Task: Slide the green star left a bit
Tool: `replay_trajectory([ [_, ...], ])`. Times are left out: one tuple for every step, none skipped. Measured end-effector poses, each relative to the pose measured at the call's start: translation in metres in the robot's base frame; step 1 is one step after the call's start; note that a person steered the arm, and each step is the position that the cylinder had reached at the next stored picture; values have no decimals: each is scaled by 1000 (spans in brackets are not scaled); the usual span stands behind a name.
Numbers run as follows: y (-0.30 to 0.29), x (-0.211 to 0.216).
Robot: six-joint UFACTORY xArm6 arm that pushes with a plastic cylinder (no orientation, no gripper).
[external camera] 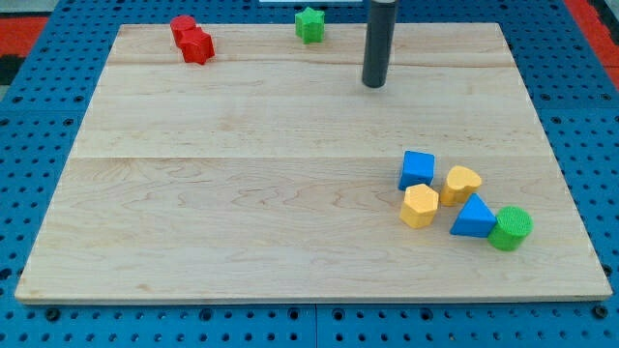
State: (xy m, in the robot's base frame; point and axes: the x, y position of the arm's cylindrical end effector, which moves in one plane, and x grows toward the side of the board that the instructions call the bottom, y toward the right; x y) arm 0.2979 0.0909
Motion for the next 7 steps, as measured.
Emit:
replay_trajectory([
  [10, -53],
  [11, -105],
  [5, -106],
  [-13, -106],
  [-50, -104],
  [-107, -105],
  [-181, -105],
])
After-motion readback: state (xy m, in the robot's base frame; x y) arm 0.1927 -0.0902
